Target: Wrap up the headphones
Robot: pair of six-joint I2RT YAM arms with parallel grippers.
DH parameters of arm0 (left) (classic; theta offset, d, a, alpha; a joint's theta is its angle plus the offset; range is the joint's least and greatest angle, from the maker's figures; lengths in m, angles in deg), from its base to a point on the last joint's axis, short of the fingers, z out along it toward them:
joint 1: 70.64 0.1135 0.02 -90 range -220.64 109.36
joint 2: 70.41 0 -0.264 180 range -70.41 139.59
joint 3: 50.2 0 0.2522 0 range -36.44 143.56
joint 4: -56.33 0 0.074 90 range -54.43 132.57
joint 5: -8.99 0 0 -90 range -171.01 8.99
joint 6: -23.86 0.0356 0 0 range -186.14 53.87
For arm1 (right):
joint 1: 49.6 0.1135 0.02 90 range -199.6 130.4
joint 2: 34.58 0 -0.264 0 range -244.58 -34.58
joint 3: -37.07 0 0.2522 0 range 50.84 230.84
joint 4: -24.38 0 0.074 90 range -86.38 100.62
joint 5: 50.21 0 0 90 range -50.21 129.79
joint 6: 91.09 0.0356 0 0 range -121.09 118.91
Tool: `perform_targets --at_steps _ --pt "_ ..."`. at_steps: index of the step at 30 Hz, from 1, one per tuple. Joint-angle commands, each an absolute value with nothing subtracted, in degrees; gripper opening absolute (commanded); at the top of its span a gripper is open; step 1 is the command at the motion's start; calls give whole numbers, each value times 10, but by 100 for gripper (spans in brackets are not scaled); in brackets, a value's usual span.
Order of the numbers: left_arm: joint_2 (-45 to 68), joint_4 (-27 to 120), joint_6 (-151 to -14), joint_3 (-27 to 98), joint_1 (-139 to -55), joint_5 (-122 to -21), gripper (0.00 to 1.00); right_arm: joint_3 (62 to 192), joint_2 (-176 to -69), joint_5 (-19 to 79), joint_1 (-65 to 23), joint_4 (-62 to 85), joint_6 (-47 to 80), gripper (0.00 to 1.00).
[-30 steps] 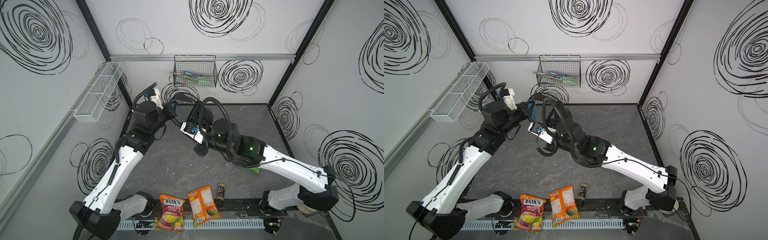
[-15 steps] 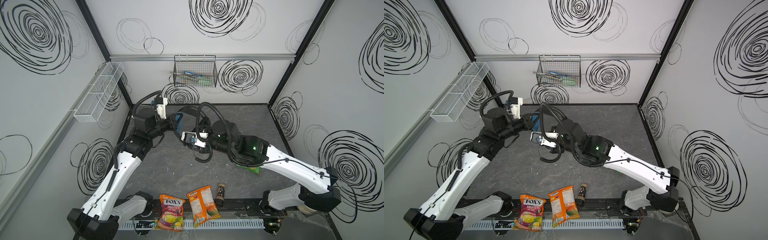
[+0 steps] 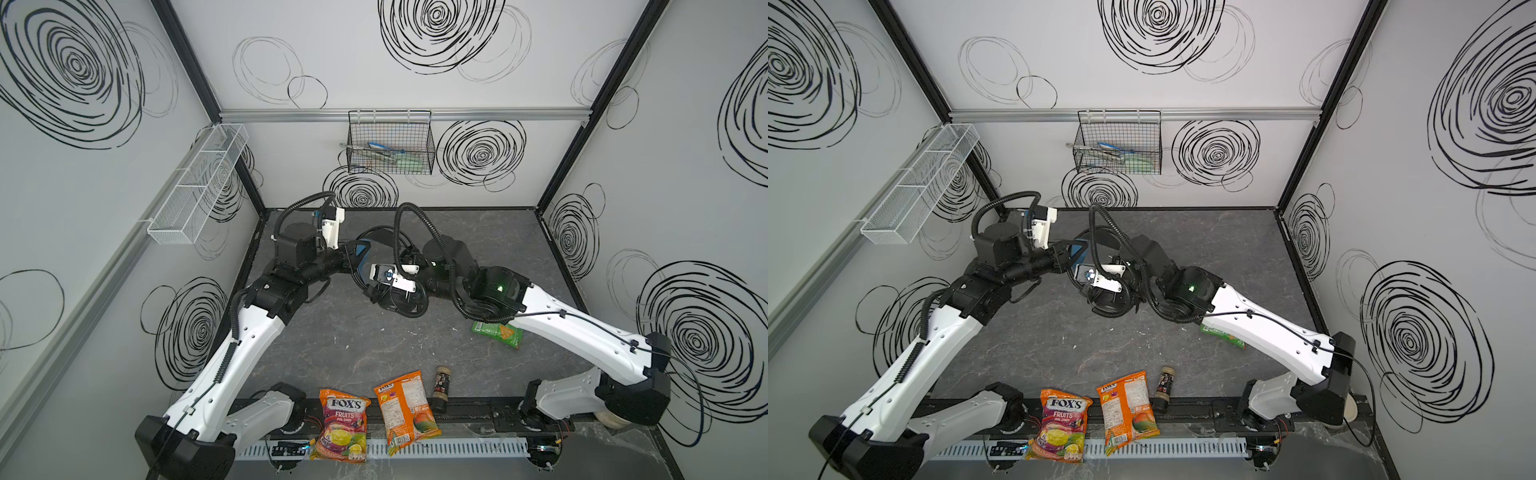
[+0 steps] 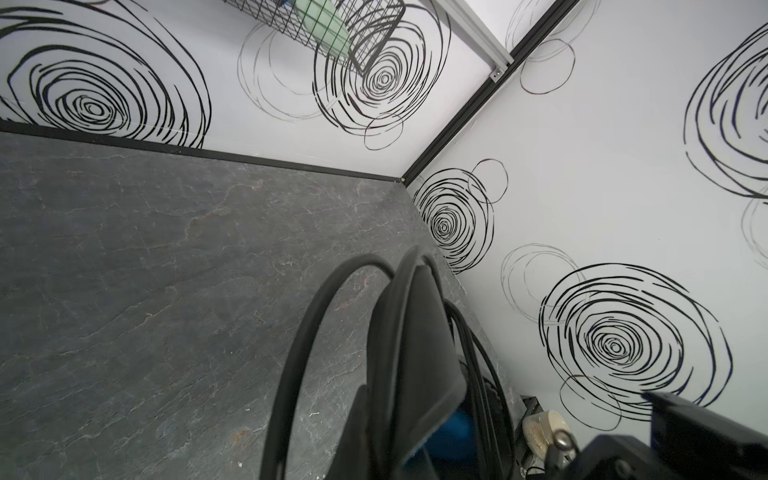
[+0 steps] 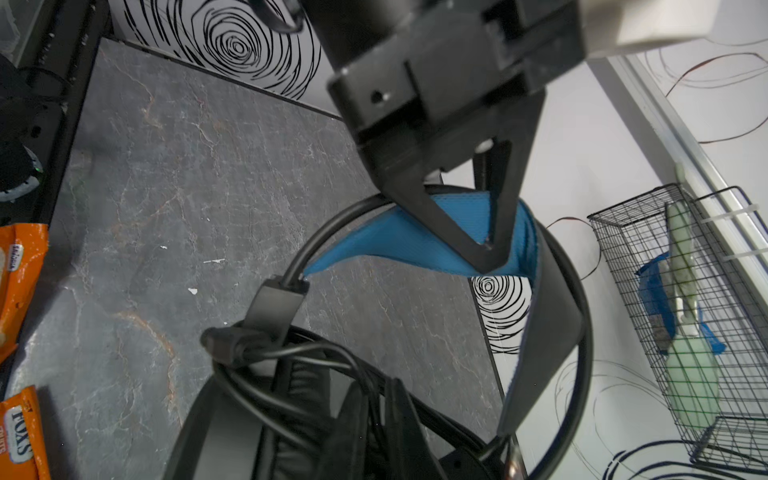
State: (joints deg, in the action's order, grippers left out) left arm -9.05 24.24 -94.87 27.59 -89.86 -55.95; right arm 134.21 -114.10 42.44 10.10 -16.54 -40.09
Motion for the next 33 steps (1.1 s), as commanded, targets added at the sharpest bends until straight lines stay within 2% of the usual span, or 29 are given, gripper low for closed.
perform_targets --at_steps 1,3,10,18,33 --pt "-100 235 -931 270 -909 -501 0 1337 -1140 443 74 -134 -377 19" --pt "-98 240 -934 269 -911 -494 0 1328 -1142 449 74 -131 -378 23" --pt "-85 256 -954 267 -914 -469 0 1307 -1152 454 71 -117 -362 28" --pt "-76 247 -948 263 -920 -450 0 1319 -1173 476 68 -115 -336 43" --pt "-78 252 -967 251 -911 -450 0 1311 -1180 514 52 -109 -321 50"
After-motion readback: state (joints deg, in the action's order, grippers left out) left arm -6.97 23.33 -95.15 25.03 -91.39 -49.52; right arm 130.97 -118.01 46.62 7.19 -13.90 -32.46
